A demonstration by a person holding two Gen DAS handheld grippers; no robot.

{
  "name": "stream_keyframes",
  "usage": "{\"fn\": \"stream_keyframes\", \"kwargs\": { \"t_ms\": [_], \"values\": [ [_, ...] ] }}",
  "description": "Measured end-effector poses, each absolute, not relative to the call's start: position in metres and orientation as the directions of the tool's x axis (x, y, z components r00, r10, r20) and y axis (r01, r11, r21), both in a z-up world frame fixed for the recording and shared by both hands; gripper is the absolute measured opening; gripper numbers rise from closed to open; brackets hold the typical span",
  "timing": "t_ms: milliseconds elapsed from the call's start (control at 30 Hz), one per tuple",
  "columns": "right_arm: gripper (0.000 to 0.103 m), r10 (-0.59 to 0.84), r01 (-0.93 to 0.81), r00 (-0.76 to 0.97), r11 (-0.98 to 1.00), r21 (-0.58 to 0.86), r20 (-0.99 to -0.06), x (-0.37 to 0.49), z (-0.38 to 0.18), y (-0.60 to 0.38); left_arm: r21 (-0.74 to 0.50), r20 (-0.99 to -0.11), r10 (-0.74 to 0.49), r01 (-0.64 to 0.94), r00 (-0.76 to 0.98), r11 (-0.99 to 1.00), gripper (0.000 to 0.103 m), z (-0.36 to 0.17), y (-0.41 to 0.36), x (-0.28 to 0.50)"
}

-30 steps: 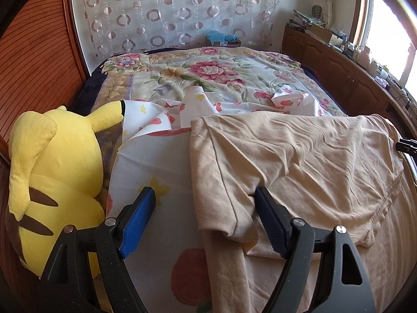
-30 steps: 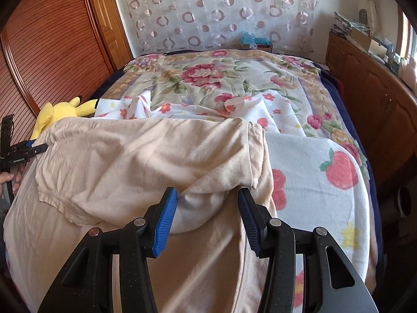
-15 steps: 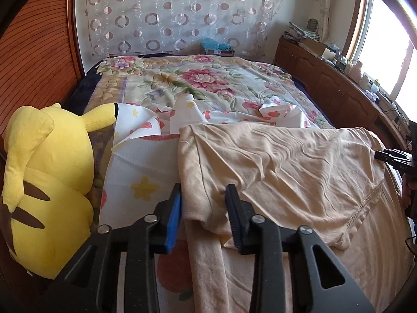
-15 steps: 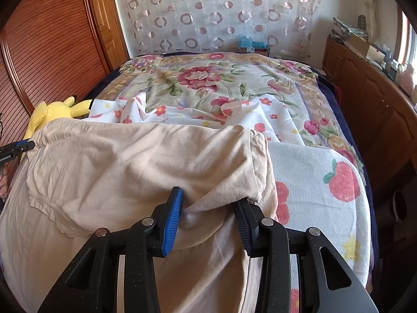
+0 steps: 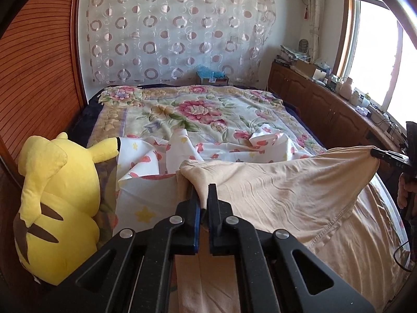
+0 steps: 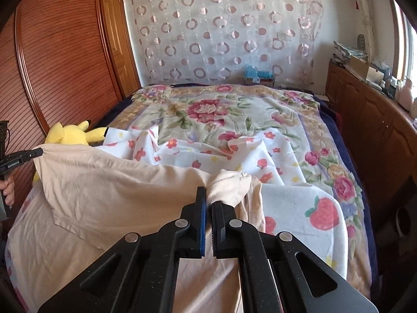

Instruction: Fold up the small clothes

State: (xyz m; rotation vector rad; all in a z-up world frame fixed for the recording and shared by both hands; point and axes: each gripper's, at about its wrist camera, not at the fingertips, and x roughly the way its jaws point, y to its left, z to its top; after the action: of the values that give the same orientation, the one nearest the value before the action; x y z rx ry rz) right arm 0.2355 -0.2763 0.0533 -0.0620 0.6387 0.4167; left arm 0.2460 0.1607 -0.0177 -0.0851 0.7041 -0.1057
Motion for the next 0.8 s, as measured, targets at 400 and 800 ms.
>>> {"fn": "stream_keyframes", "kwargs": {
  "t_ms": [400, 800],
  "values": [
    [0.003, 0.392, -0.416, 0.781, 0.907, 0.062, -0.487, 0.151, 0.069, -0.303, -0.108, -0.565, -0.121, 0.072, 0.816, 0.992, 0.005, 0.02, 0.159, 0.185],
    [0.003, 0.401, -0.426, 0.779, 0.903, 0.063, -0.482, 0.065, 0.063, -0.327, -0.122, -0.548, -0.118, 0.06, 0.828, 0.991, 0.005, 0.009, 0.157, 0.115]
  ]
}}
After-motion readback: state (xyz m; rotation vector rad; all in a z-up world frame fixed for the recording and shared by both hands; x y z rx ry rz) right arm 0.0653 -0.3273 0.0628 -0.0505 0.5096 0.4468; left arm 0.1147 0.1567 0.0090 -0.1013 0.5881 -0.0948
